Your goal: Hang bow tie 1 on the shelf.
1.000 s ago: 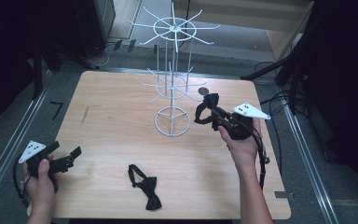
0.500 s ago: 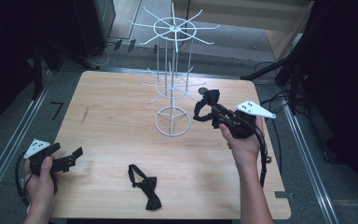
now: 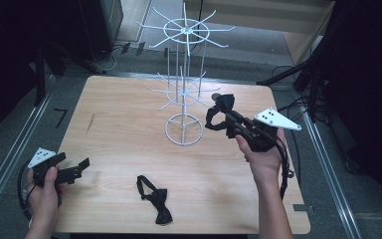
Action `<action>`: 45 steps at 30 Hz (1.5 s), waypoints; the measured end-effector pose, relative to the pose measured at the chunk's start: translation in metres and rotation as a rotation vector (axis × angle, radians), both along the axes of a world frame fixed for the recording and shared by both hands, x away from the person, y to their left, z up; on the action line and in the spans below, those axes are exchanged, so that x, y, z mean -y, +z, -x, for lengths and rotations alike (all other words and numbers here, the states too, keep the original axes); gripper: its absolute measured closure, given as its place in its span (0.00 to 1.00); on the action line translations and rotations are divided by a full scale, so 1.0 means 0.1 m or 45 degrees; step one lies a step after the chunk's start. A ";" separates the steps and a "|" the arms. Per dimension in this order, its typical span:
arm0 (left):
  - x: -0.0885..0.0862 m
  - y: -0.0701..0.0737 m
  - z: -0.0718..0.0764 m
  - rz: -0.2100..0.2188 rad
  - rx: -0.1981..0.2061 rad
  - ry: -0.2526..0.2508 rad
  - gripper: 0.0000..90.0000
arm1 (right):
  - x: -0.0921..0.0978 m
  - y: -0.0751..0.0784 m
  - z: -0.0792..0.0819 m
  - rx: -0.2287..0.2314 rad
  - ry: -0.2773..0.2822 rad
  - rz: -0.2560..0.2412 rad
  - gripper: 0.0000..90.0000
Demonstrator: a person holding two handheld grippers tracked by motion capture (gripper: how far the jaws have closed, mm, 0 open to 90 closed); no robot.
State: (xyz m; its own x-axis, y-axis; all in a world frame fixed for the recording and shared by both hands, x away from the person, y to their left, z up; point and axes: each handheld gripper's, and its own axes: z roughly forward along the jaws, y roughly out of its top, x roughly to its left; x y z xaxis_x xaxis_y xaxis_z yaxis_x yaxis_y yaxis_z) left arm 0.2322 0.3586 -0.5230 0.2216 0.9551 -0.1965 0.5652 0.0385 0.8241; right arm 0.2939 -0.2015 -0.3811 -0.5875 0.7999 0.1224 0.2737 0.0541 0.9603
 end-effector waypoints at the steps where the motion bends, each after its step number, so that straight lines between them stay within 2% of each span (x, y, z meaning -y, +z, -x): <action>1: 0.00 0.00 0.00 0.000 0.000 0.000 0.02 | -0.01 0.01 0.01 0.007 0.003 0.002 0.85; 9: 0.00 0.00 0.00 0.000 -0.006 -0.009 0.02 | -0.03 0.12 0.10 0.044 0.041 -0.013 0.85; 16: 0.00 0.00 0.00 0.003 -0.007 -0.011 0.02 | -0.01 0.16 0.14 0.063 0.036 -0.036 0.85; 34: 0.01 0.00 0.00 -0.001 -0.010 -0.018 0.02 | -0.18 -0.01 -0.05 0.029 0.005 -0.009 0.85; 40: 0.01 0.00 0.00 -0.001 -0.010 -0.018 0.02 | -0.21 -0.11 -0.15 -0.002 -0.009 -0.030 0.85; 45: 0.01 0.00 0.00 0.001 -0.010 -0.017 0.02 | -0.24 -0.16 -0.20 0.005 -0.029 -0.057 0.85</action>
State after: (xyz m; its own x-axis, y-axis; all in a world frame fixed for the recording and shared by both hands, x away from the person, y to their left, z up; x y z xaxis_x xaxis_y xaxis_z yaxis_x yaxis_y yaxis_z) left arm 0.2323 0.3577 -0.5232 0.2327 0.9520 -0.1988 0.5718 0.0314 0.8198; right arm 0.3139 -0.1779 -0.3966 -0.5700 0.8067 0.1560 0.2708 0.0052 0.9626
